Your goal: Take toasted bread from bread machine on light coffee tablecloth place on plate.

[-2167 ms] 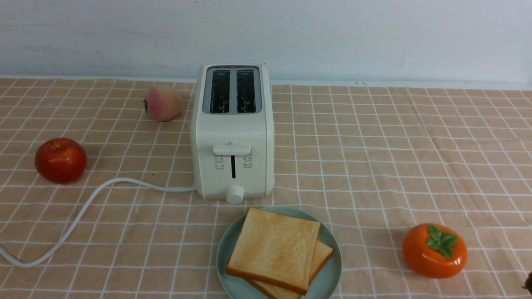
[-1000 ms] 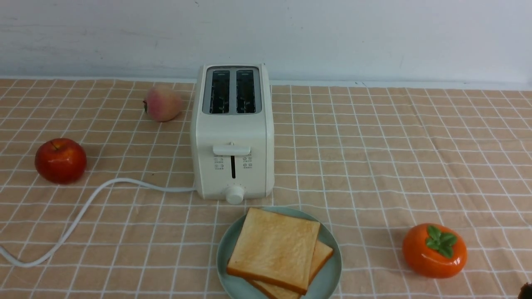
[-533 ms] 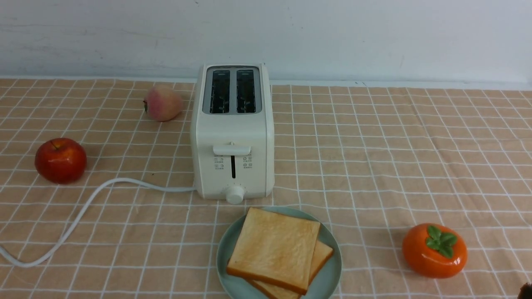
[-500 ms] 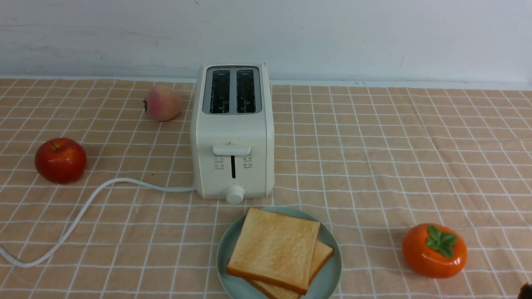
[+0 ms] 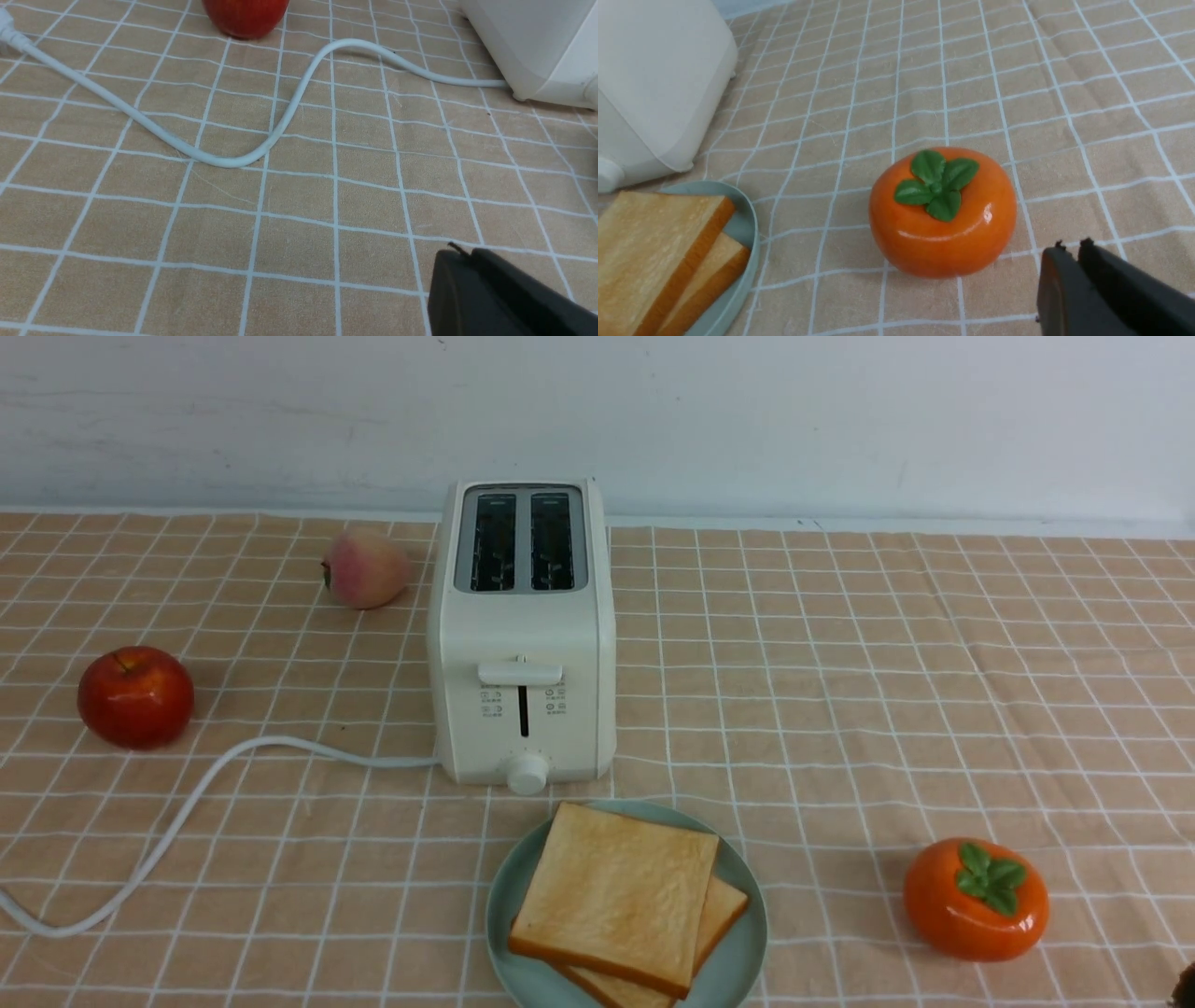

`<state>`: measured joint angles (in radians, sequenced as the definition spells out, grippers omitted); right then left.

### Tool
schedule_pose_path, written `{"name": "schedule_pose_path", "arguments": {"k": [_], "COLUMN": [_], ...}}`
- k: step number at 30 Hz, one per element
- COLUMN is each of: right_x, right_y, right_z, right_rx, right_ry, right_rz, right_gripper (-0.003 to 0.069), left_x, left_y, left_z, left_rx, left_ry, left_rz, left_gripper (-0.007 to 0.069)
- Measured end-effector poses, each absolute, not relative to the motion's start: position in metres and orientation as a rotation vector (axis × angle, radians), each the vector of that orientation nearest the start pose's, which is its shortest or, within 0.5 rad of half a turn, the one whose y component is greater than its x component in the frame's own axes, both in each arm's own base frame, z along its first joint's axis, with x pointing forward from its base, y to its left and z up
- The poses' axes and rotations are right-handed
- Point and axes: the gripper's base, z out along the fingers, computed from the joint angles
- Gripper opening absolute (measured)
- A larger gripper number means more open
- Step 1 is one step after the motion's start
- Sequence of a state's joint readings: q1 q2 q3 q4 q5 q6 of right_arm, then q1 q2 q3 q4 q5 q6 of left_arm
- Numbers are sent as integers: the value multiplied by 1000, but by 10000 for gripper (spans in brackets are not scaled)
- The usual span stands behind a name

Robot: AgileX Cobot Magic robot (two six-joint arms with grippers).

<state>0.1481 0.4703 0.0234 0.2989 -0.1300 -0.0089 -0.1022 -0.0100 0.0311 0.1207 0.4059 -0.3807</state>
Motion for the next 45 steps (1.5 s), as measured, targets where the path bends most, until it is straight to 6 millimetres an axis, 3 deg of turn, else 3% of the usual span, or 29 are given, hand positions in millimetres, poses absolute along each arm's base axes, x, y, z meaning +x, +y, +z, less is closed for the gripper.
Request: {"name": "schedule_pose_path", "arguments": {"k": [7,10,17,24,45], "right_x": [76,69,52,52,52], "right_y": [4,5,11,6,5], "right_z": [200,203,174,174,174], "right_rx": [175,56,-165,-18,-20], "right_ry": [1624,1581,1853,1873,1875], "right_rz": [260,175,92,83,72], "right_gripper": [55,56,67,76,107], "left_x": [52,52,52,52,52], "left_y": [-1,-1,-1,-1,-1], "left_z": [167,167,167,167,167], "left_rx": [-192,-192,-193,-193,-192], "left_ry": [1904,1904,1904,1904,1904], "left_rz": [-206,-206,-207,-206,-206], "left_gripper": [17,17,17,18,39]}}
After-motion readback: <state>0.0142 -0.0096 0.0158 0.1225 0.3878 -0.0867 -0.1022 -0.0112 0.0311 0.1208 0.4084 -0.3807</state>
